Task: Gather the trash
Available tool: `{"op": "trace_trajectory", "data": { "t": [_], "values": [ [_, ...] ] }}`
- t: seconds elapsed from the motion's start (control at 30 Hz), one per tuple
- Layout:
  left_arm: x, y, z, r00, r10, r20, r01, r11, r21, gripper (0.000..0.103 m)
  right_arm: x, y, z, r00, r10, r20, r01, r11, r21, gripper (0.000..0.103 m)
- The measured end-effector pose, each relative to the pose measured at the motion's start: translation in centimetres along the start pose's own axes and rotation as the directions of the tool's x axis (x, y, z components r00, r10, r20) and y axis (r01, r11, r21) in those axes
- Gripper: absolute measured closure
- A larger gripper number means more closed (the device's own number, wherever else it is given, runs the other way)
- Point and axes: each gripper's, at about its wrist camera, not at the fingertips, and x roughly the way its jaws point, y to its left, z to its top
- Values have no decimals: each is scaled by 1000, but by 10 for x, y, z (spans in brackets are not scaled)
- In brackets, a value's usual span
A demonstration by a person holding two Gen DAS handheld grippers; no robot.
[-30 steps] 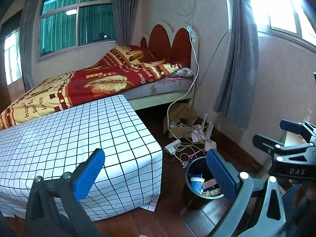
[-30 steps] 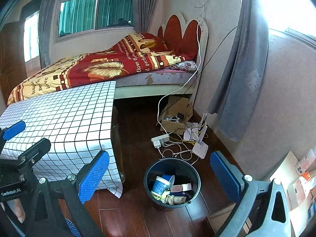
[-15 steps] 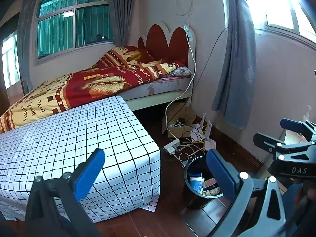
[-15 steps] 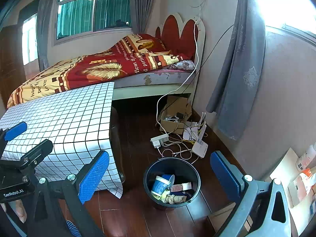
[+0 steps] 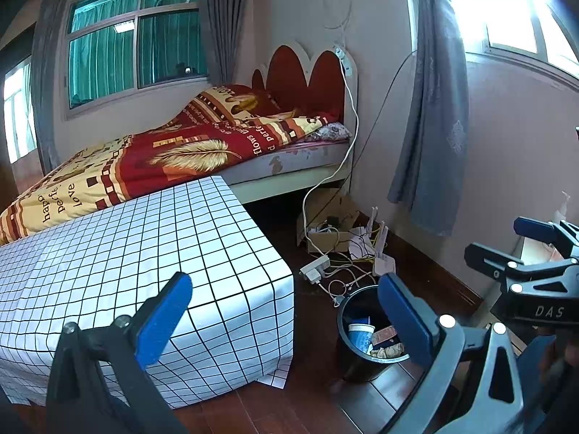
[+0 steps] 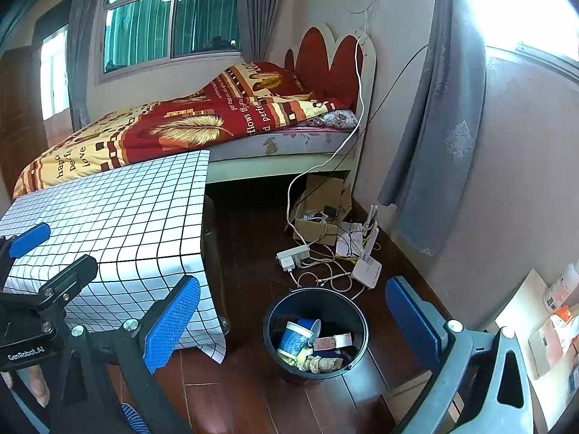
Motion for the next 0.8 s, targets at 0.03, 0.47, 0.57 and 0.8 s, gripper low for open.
{"op": "trace_trajectory", "data": {
  "t": [0.03, 0.47, 0.57, 0.8],
  "values": [
    [0, 0, 0, 1000, 0, -1, 0, 1000, 1, 0, 0, 0, 0, 1000, 0, 0, 0, 1000, -1, 0],
    [-1, 0, 0, 1000, -1, 0, 1, 1000, -1, 0, 0, 2, 0, 1000, 5, 1, -5, 1000, -2, 0],
    [-1, 0, 0, 1000, -2, -2, 2, 1000, -3, 0, 0, 1, 0, 1000, 6, 2, -6, 1000, -1, 0],
    [0, 0, 0, 1000, -4, -3, 4, 1000, -3, 0, -1, 1, 0, 1000, 6, 2, -6, 1000, -1, 0]
  ]
}}
